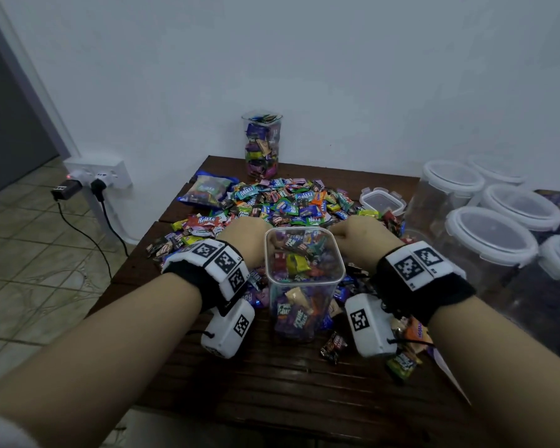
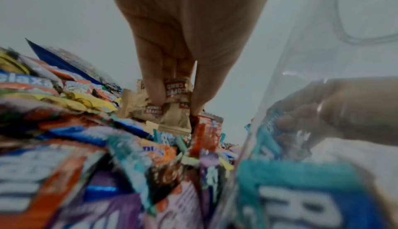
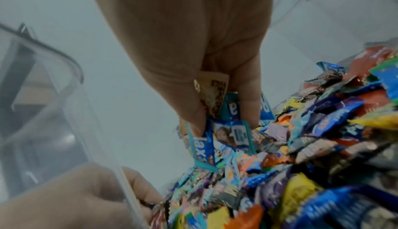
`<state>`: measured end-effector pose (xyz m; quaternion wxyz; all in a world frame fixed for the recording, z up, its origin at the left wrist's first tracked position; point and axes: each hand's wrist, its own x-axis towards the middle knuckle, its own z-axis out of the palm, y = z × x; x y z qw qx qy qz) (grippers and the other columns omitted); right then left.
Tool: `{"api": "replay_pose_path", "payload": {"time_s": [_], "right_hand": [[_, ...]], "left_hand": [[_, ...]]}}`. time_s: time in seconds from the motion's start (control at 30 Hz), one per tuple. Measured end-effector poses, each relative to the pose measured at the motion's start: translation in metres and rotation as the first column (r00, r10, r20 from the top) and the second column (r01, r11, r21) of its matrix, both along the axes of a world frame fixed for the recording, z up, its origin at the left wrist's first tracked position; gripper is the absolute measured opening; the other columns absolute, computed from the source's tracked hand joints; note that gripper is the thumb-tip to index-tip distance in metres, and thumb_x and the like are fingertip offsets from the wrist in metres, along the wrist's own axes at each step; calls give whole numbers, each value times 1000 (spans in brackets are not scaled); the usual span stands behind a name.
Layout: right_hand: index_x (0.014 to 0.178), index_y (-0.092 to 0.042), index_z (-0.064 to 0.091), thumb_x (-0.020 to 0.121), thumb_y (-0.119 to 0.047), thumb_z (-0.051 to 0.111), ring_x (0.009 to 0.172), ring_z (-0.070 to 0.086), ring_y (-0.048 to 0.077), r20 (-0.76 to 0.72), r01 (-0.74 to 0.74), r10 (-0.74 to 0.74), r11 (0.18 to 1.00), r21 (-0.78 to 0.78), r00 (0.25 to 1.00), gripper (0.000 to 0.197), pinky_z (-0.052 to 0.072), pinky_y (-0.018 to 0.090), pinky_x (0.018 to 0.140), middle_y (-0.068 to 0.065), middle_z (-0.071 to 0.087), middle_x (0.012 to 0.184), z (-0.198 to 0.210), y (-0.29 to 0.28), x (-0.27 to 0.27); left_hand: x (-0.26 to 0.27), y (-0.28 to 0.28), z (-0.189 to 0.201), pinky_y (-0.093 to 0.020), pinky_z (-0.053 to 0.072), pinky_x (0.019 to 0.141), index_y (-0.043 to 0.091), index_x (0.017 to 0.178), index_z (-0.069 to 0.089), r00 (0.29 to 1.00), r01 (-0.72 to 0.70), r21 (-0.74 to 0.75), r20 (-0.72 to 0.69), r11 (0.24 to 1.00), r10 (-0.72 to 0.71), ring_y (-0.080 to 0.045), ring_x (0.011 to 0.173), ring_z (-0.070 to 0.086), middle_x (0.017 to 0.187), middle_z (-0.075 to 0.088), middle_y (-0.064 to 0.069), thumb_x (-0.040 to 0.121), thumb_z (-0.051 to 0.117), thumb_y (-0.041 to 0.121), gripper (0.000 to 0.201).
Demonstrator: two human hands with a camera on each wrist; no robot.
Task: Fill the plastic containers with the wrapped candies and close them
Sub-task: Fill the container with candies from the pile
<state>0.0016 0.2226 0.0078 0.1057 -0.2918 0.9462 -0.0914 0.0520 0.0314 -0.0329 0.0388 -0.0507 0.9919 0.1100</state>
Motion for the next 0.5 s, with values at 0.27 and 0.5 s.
{"api": "replay_pose_path", "payload": {"time_s": [0.27,0.5], "right_hand": [[110,-9,69,95,-17,49,69,55,17,-24,77,-88,951,-300,996,26,40,26,62,3,60,74,26,15,9],[107,-19,71,91,-18,56,87,64,34,-35,54,-90,820,-570,995,22,52,43,80,18,69,89,55,21,32]], "left_hand": [[19,-2,36,-23,43,72,19,99,73,955,-80,220,-262,972,138,-10,78,55,95,69,2,90,59,19,17],[31,-1,60,-34,55,81,11,92,71,900,-45,463,-365,885,237,-15,78,69,79,69,0,89,61,11,10]]}}
